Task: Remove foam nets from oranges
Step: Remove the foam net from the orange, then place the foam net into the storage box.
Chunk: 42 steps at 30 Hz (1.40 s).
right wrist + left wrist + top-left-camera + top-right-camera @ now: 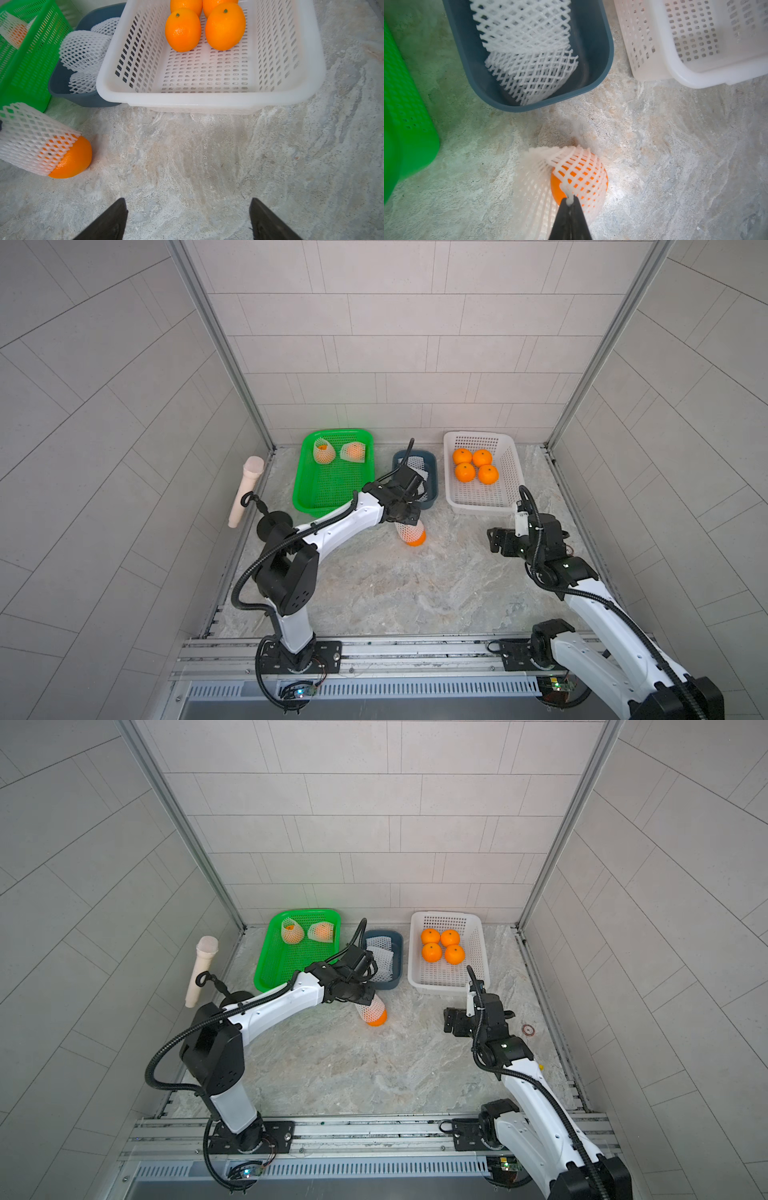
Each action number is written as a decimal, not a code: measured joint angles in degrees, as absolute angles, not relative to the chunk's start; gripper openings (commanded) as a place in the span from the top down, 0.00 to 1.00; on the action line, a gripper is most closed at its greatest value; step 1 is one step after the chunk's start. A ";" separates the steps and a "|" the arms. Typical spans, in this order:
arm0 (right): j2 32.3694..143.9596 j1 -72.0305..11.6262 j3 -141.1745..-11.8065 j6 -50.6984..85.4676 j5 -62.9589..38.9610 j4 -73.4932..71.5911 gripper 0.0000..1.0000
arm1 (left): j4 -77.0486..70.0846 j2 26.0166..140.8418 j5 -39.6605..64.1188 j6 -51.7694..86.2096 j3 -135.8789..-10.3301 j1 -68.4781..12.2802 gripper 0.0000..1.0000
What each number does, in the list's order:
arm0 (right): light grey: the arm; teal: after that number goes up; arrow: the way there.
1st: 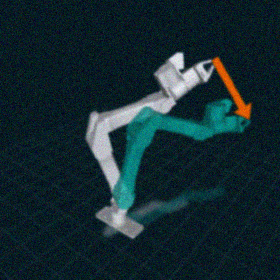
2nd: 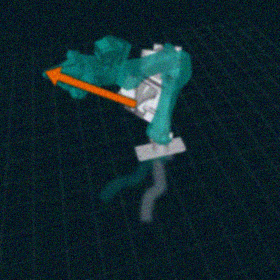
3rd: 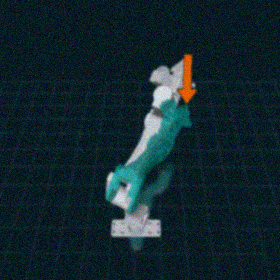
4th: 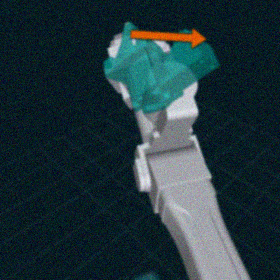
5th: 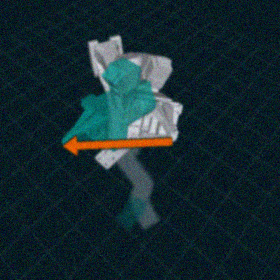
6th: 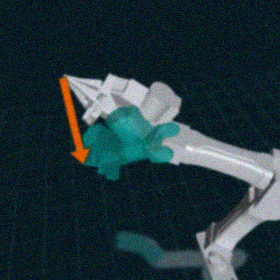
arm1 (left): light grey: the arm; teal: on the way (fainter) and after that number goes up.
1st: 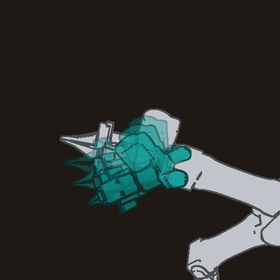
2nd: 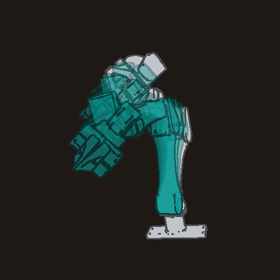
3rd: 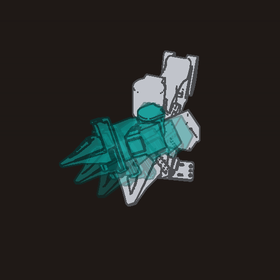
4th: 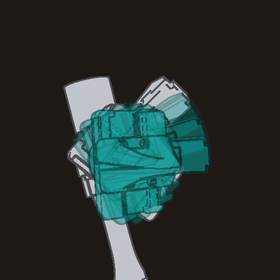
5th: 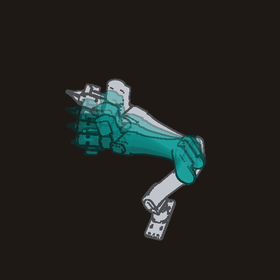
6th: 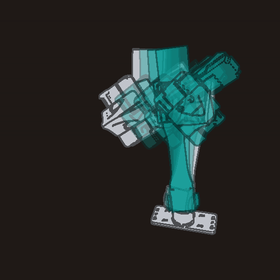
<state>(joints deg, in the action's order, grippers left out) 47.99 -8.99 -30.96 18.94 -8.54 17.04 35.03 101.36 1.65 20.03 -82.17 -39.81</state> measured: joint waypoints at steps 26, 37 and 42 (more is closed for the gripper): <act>47.55 -8.99 -30.96 18.96 -8.56 17.19 0.07 | 33.74 97.62 -1.37 19.53 -85.17 -39.81 1.00; 47.51 -8.99 -30.96 19.11 -8.49 17.17 0.07 | 24.32 101.58 -0.56 23.49 -93.65 -37.19 1.00; 47.57 -8.99 -30.96 19.09 -8.32 17.17 0.07 | 18.06 109.51 3.90 26.50 -98.48 -34.00 1.00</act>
